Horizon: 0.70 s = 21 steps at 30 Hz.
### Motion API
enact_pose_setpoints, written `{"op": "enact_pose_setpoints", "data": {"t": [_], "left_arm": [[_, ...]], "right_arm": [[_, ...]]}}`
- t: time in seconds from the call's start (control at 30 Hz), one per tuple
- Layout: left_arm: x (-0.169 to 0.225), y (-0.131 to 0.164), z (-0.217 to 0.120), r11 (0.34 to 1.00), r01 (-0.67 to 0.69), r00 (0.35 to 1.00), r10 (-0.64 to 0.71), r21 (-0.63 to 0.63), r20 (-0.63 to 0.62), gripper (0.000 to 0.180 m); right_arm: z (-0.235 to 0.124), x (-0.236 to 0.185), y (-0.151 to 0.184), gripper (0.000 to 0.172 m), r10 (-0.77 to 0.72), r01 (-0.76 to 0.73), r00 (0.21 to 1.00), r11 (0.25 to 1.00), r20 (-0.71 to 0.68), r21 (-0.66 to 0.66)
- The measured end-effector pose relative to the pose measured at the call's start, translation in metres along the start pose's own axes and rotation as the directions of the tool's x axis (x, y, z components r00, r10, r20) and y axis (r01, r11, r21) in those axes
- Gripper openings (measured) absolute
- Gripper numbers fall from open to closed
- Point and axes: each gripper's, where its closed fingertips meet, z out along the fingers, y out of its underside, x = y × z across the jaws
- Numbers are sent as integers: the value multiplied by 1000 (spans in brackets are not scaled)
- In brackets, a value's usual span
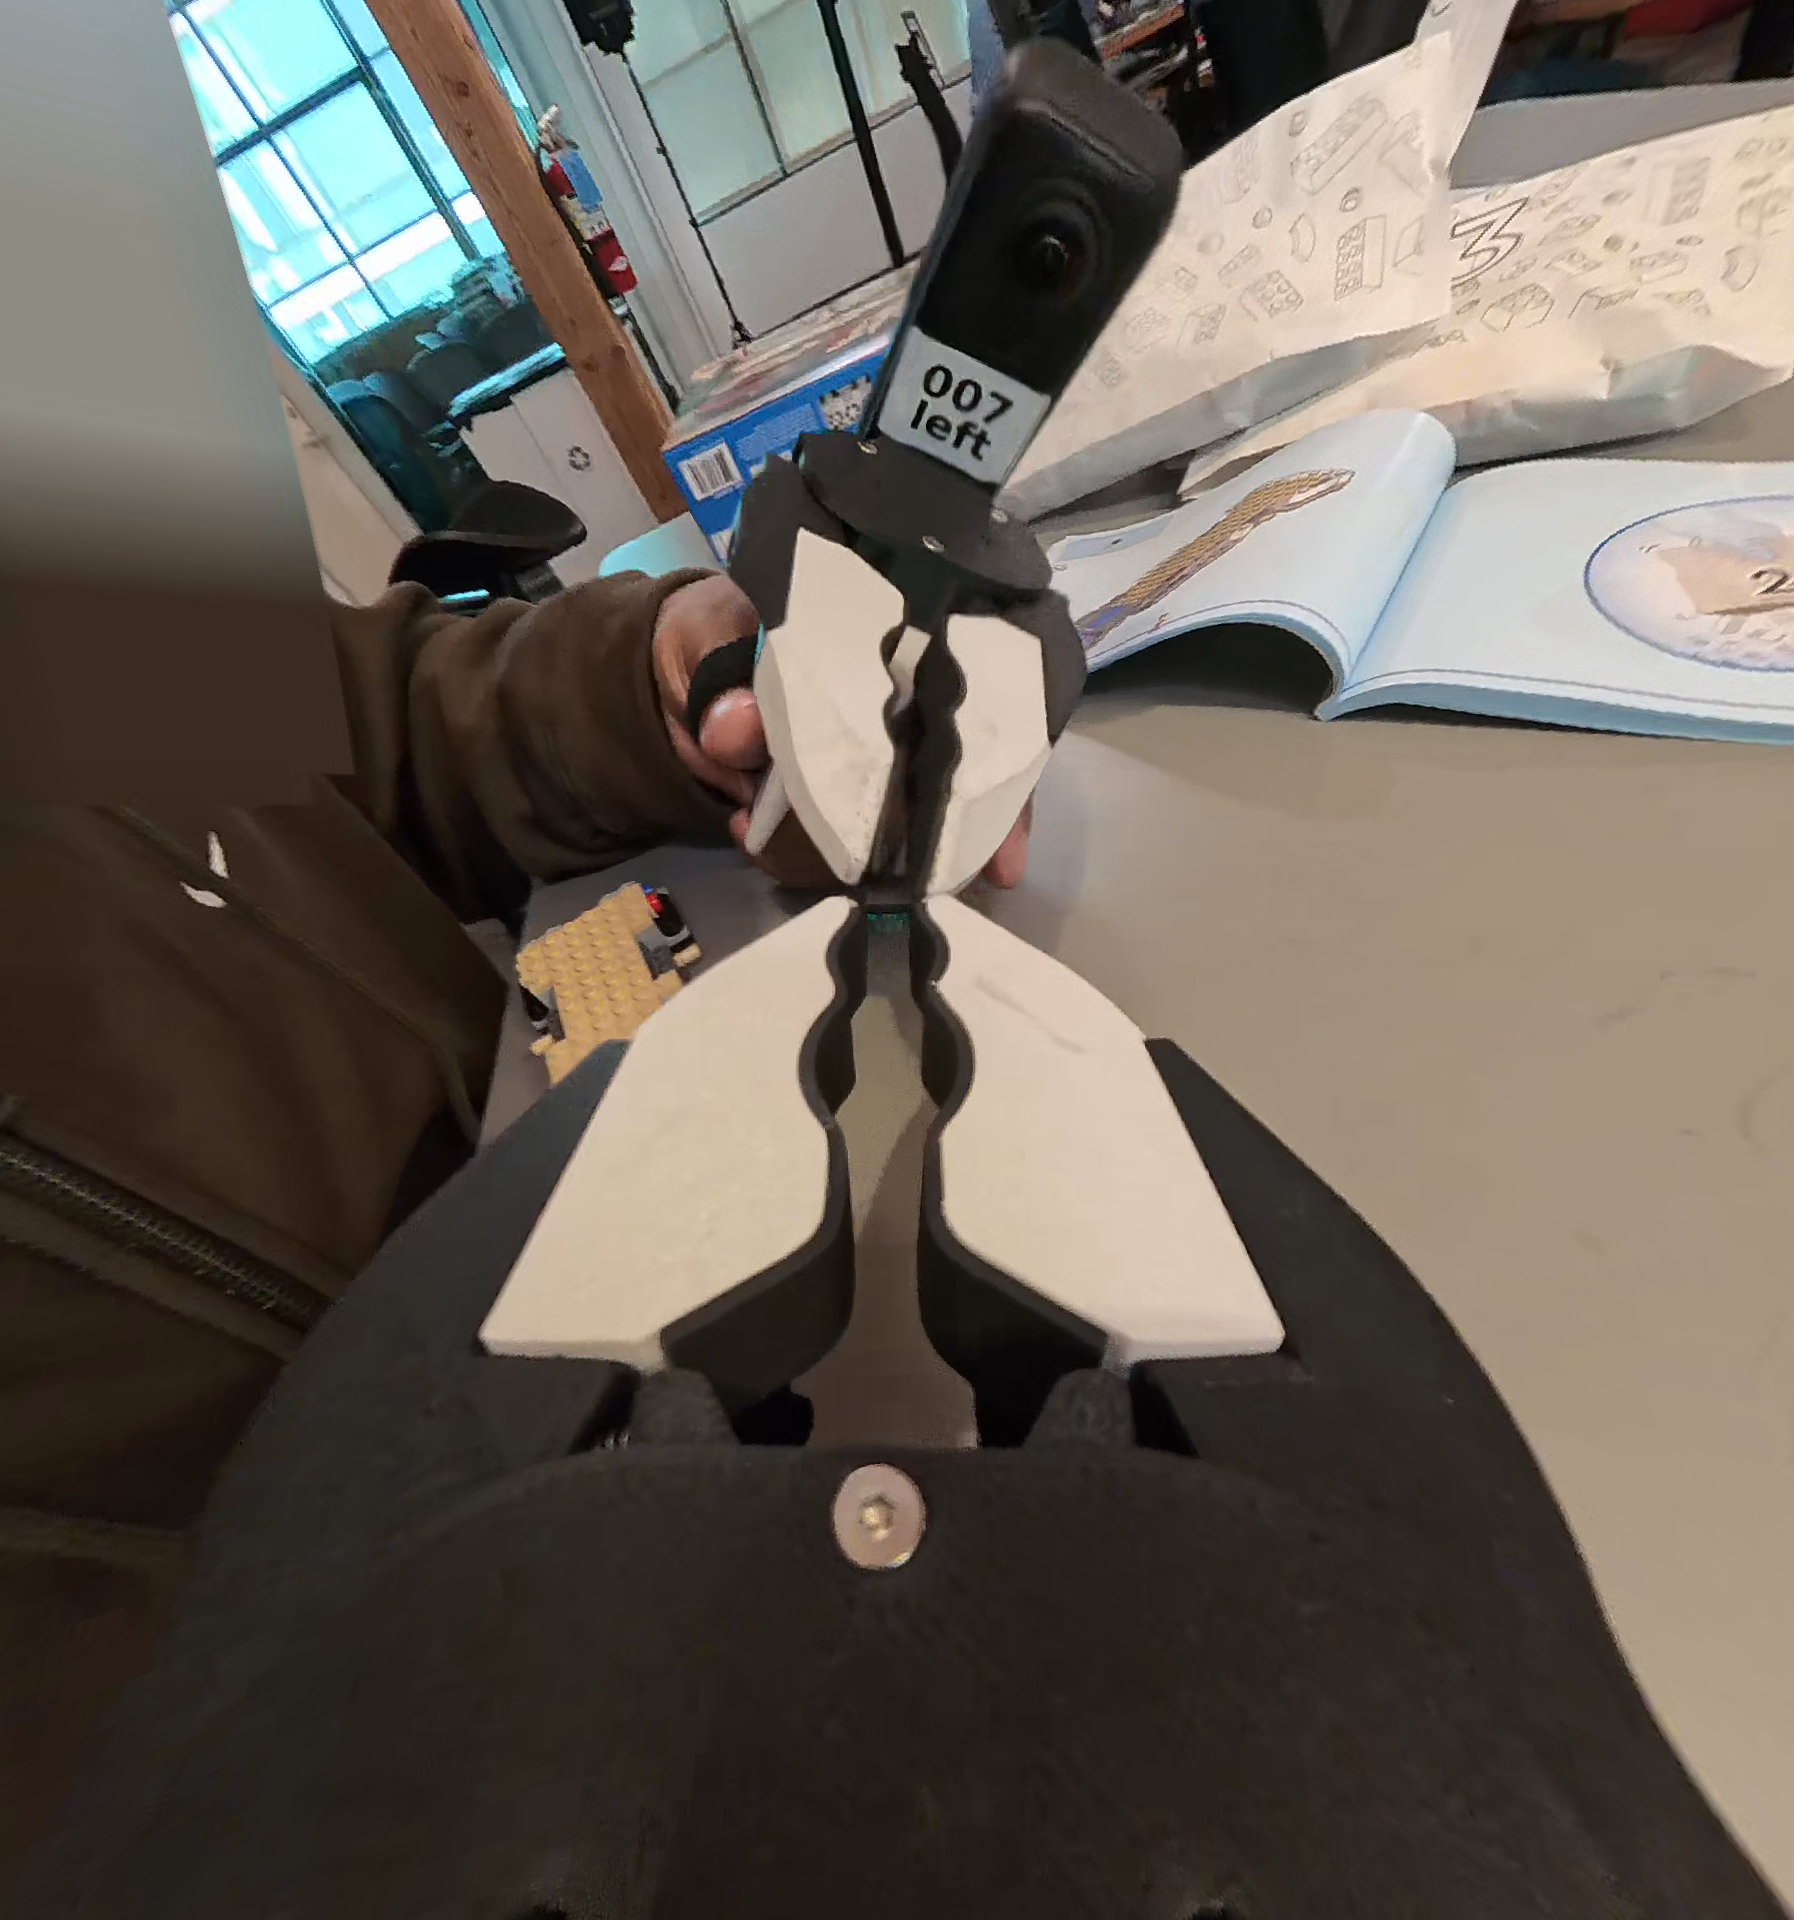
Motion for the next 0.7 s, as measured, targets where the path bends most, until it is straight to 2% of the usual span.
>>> {"op": "enact_pose_setpoints", "data": {"t": [0.23,0.7], "left_arm": [[5,-1,2,998,-60,998,60,-1,-6,14],[5,2,5,994,-106,994,106,-27,13,14]], "right_arm": [[-1,-4,-2,8,78,-79,995,997,60,15],[-1,-6,-2,8,95,-96,992,995,82,10]]}}
